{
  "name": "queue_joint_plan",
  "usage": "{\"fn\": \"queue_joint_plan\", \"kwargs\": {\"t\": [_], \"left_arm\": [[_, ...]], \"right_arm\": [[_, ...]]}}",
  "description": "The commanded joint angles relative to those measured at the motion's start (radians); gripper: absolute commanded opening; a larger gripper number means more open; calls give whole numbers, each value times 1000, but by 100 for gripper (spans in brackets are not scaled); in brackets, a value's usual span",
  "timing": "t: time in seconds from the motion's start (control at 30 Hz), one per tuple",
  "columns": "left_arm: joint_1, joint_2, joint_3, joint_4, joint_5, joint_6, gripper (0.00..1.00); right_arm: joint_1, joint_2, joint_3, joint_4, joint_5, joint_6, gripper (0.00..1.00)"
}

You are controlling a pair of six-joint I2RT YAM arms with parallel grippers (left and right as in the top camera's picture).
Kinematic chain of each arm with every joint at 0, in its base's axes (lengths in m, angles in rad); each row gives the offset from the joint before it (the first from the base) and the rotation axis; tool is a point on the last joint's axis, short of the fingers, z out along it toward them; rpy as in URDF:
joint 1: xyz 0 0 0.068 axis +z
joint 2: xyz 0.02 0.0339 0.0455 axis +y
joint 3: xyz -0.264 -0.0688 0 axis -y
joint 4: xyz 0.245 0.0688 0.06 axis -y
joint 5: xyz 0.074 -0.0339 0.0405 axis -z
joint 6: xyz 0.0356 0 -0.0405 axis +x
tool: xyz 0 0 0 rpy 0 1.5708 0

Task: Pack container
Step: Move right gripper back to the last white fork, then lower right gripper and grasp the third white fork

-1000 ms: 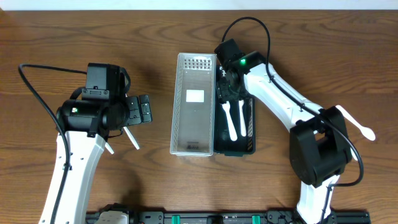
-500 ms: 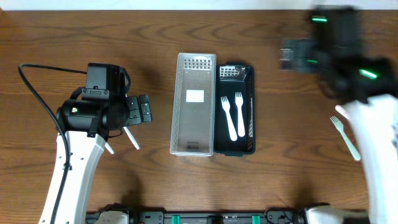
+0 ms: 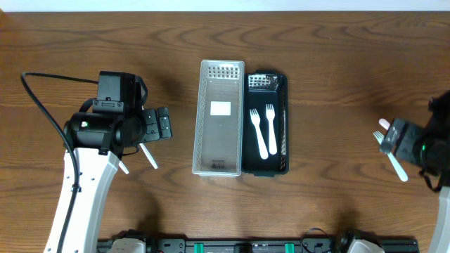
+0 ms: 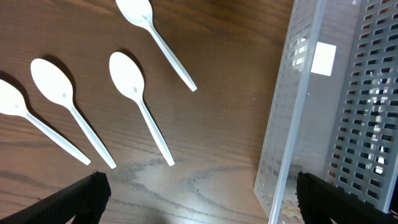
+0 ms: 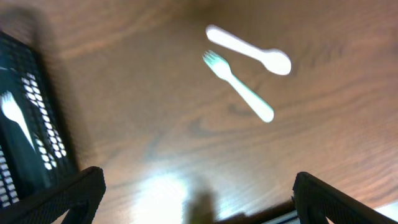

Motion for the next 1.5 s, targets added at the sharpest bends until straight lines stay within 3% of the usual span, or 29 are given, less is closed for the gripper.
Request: {"fn": "queue_joint_plan", "kwargs": {"t": [0.0,0.3,0.53,0.63,0.93,1.47], "left_arm": [[4,1,7,4,-12,6,98],[4,1,7,19,-12,6,98],[4,1,7,19,-12,6,98],[4,1,7,19,-12,6,98],[4,1,7,19,-12,6,98],[4,1,7,19,-12,6,98]], "right_arm": [[-97,-13,-103,52,-92,-111,99],[-161,262,-169,349,-104,-382,95],[-161,491,-169,335,-71,-484,93],[-154,562,-170,347,-65,-541,99],[-143,677,-170,412,-58,-644,95],[-101,825,-170,535,-5,-705,94]]}}
